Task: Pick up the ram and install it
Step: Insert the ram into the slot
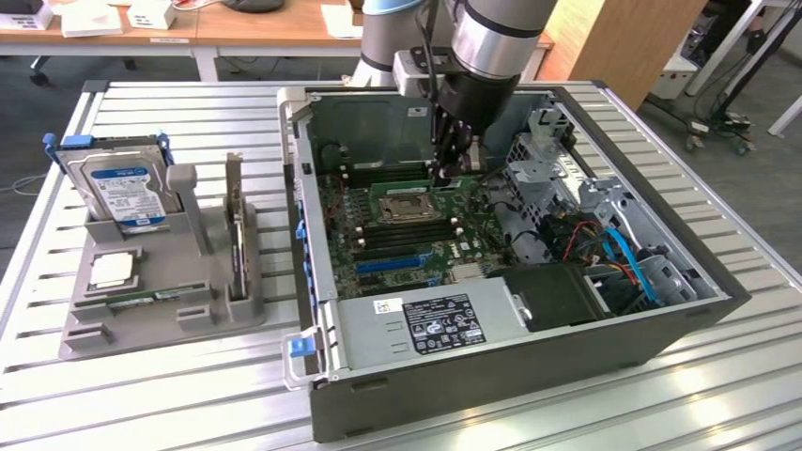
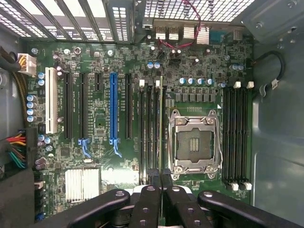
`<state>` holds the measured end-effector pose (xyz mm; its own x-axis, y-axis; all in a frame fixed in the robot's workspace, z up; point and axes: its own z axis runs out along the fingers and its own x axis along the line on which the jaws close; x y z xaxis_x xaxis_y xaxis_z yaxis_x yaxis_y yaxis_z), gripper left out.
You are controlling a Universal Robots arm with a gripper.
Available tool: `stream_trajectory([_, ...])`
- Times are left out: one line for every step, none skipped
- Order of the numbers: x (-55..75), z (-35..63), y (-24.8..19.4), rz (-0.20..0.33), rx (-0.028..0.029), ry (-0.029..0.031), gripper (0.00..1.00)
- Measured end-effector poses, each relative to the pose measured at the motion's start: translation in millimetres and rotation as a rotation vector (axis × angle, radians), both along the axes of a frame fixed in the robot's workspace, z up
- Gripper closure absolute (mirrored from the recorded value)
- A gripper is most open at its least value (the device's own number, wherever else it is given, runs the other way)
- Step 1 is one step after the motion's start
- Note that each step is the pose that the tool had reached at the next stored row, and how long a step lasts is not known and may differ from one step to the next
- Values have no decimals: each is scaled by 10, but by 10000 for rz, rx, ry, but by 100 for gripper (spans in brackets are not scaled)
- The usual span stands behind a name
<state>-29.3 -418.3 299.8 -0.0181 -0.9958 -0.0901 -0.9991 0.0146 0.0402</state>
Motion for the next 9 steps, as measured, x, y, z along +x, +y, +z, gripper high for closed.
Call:
stream_trajectory([0, -8, 0, 0, 0, 0, 88])
stream_trajectory([0, -16, 0, 0, 0, 1, 88])
stream_trajectory([0, -23, 0, 1, 1, 0, 88])
stream_trajectory([0, -31, 0, 0, 1, 1, 88])
stream_trajectory([0, -37, 0, 0, 0, 0, 88])
stream_trajectory([0, -40, 0, 0, -1, 1, 88])
stream_trajectory([0, -39, 0, 0, -2, 1, 88])
stream_trajectory([0, -39, 0, 0, -1, 1, 88])
stream_trajectory([0, -40, 0, 0, -1, 1, 88])
